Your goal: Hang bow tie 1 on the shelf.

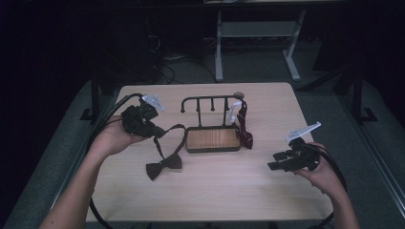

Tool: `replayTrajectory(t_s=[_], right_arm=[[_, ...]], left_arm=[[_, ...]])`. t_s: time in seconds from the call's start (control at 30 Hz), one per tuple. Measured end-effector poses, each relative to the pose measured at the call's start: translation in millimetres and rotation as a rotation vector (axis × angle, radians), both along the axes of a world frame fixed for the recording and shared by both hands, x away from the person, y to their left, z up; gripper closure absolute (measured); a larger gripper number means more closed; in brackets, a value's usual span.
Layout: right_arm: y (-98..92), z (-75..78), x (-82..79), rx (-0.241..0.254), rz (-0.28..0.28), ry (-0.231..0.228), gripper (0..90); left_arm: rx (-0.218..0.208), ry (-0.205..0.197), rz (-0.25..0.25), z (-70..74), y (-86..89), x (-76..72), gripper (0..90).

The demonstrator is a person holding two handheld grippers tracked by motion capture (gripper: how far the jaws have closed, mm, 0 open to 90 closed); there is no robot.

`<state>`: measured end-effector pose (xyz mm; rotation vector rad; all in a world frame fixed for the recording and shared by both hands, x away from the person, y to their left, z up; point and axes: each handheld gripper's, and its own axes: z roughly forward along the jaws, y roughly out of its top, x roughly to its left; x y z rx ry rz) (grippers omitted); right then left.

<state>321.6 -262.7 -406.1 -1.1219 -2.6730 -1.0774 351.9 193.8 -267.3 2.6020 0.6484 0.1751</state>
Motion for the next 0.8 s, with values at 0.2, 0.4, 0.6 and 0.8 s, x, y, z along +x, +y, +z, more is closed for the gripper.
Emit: replayTrajectory(t_s=[0.2, 0.4, 0.6, 0.8], right_arm=[[1.1, 1.0, -0.3, -0.004, 0.006, -0.002, 45.8], [0.9, 0.1, 0.5, -0.003, 0.009, -0.001, 45.1], [0.9, -0.9, 2.0, 0.001, 0.009, -0.001, 45.1], [-1.1, -0.8, 1.4, 0.004, 0.002, -0.001, 45.1]], left_arm=[[0.003, 0.004, -0.002, 2.6, -3.7, 4.6, 89.9], [0.005, 0.007, -0.002, 3.6, -5.0, 7.0, 89.9], [0.010, 0.007, -0.003, 5.8, -7.0, 10.2, 89.9], [0.021, 0.014, -0.013, 8.0, -10.2, 15.3, 89.9]])
